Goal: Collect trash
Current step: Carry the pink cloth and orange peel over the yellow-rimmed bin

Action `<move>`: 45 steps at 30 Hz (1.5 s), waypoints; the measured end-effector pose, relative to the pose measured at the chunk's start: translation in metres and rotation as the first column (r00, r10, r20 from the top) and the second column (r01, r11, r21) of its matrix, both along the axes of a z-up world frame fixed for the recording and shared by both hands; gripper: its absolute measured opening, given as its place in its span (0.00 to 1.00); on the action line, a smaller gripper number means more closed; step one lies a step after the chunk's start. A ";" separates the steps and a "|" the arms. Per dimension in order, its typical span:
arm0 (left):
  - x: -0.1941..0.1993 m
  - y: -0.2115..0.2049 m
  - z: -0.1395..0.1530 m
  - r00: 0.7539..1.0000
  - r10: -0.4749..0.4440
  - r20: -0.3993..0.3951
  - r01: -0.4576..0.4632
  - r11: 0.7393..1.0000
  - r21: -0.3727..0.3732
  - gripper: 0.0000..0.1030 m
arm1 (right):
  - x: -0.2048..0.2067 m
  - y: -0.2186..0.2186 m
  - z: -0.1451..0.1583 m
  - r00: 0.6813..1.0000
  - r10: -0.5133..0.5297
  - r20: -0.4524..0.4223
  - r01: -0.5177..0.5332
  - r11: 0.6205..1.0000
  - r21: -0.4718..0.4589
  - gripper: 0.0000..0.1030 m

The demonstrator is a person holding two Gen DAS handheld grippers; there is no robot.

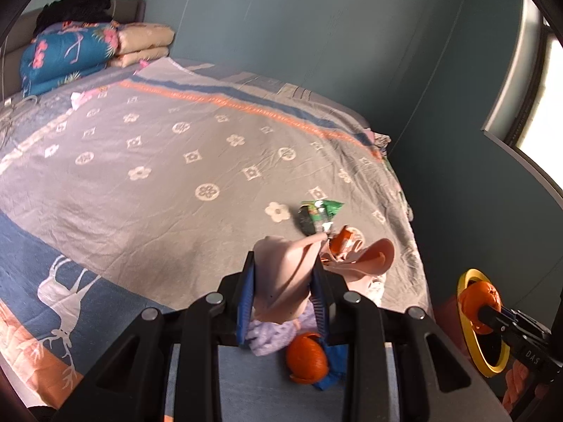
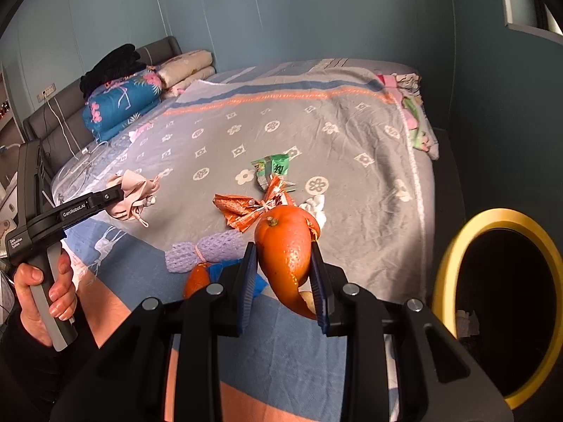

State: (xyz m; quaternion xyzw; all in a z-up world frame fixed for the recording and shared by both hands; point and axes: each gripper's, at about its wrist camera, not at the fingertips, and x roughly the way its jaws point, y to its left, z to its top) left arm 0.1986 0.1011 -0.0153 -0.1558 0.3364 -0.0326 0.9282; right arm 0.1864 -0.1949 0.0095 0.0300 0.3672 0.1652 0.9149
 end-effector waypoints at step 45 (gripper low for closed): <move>-0.005 -0.261 0.077 0.888 -0.448 0.107 0.446 0.894 0.044 0.27 | -0.049 -0.192 0.062 0.955 -0.277 0.105 0.273 0.961 0.047 0.27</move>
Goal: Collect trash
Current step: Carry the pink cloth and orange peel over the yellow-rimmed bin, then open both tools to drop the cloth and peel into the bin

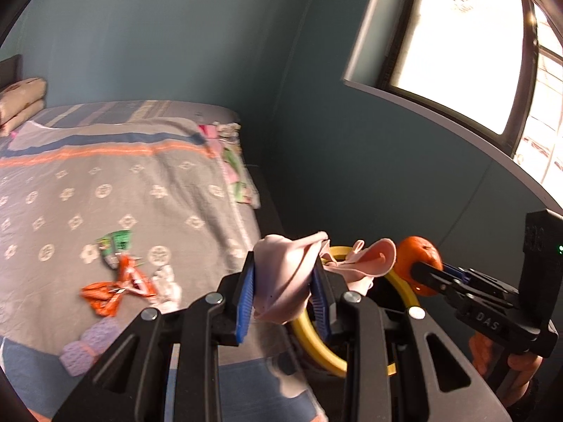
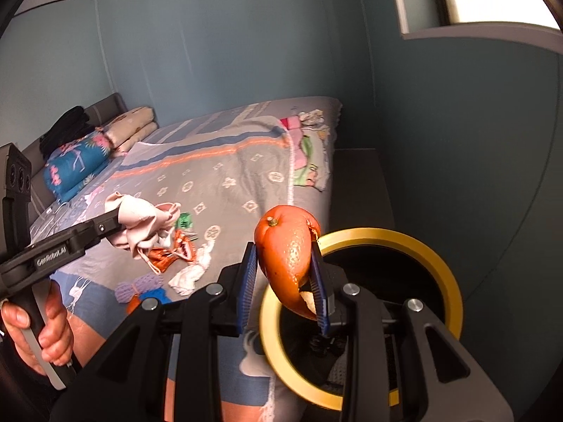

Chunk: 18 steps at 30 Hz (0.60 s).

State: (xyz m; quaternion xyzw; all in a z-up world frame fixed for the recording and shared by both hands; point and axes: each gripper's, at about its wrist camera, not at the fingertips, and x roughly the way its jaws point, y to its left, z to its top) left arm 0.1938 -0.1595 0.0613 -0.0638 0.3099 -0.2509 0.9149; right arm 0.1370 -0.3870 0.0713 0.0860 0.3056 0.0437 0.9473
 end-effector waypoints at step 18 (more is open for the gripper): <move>0.043 -0.101 -0.070 0.985 -0.111 -0.131 0.116 0.993 0.029 0.30 | 0.025 -0.084 -0.050 0.985 -0.144 -0.096 0.152 0.985 0.084 0.28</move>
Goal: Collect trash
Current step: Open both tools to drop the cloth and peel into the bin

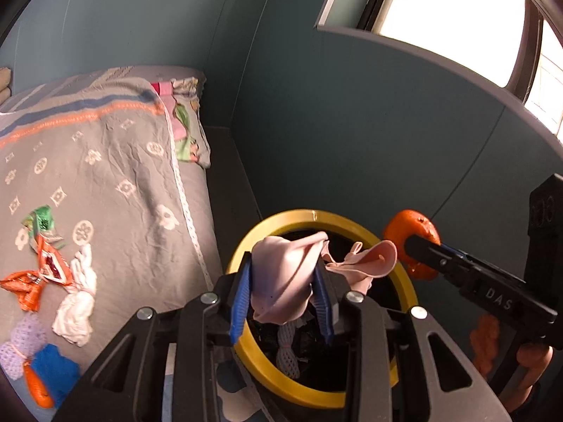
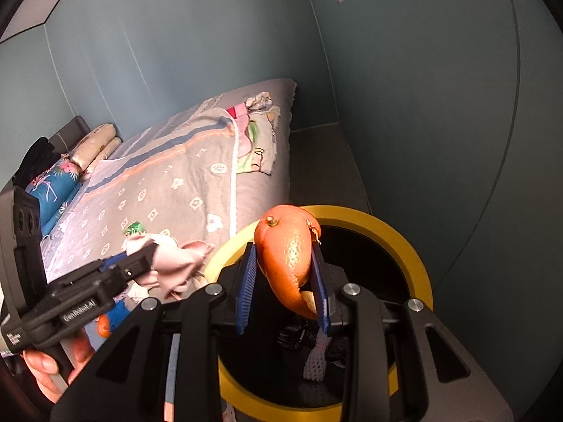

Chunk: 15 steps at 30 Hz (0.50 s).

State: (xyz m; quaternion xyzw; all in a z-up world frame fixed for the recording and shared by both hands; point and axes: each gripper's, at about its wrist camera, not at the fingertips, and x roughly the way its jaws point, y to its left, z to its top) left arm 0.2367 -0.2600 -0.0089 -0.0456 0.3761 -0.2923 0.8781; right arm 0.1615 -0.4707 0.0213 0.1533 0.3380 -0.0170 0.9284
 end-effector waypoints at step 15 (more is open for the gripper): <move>0.005 -0.015 -0.029 0.998 -0.028 -0.047 0.028 1.000 0.003 0.50 | 0.009 -0.026 -0.026 0.996 -0.078 -0.051 0.079 0.996 0.030 0.35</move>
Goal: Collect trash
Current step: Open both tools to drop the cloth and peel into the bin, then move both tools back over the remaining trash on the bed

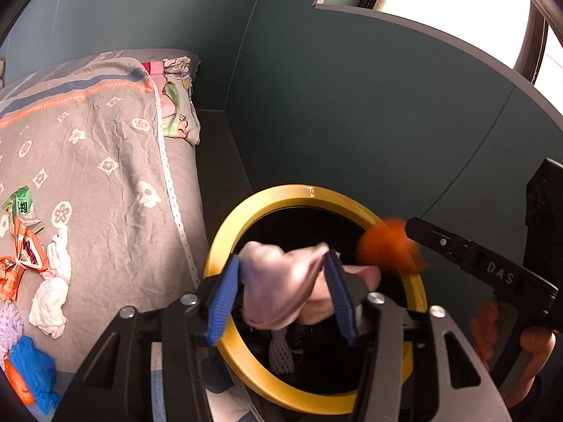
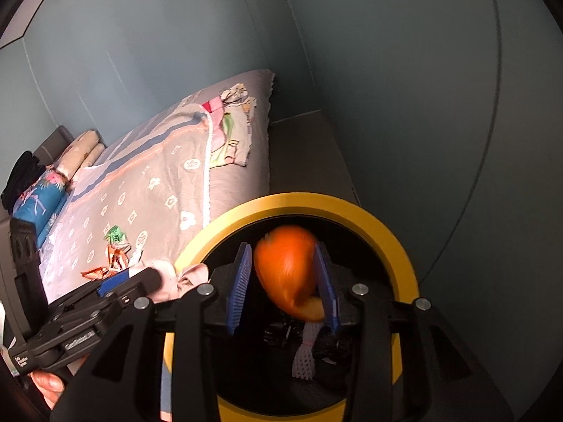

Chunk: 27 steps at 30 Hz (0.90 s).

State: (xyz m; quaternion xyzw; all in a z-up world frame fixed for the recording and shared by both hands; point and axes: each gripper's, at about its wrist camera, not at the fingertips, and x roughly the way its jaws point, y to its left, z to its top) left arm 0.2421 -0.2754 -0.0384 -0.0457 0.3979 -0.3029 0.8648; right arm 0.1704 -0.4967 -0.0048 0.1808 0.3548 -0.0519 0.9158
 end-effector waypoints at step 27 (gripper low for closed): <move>-0.015 0.109 0.041 0.981 0.177 0.084 -0.177 0.984 -0.002 0.77 | -0.015 0.051 0.037 0.994 0.095 0.050 -0.095 0.995 -0.012 0.50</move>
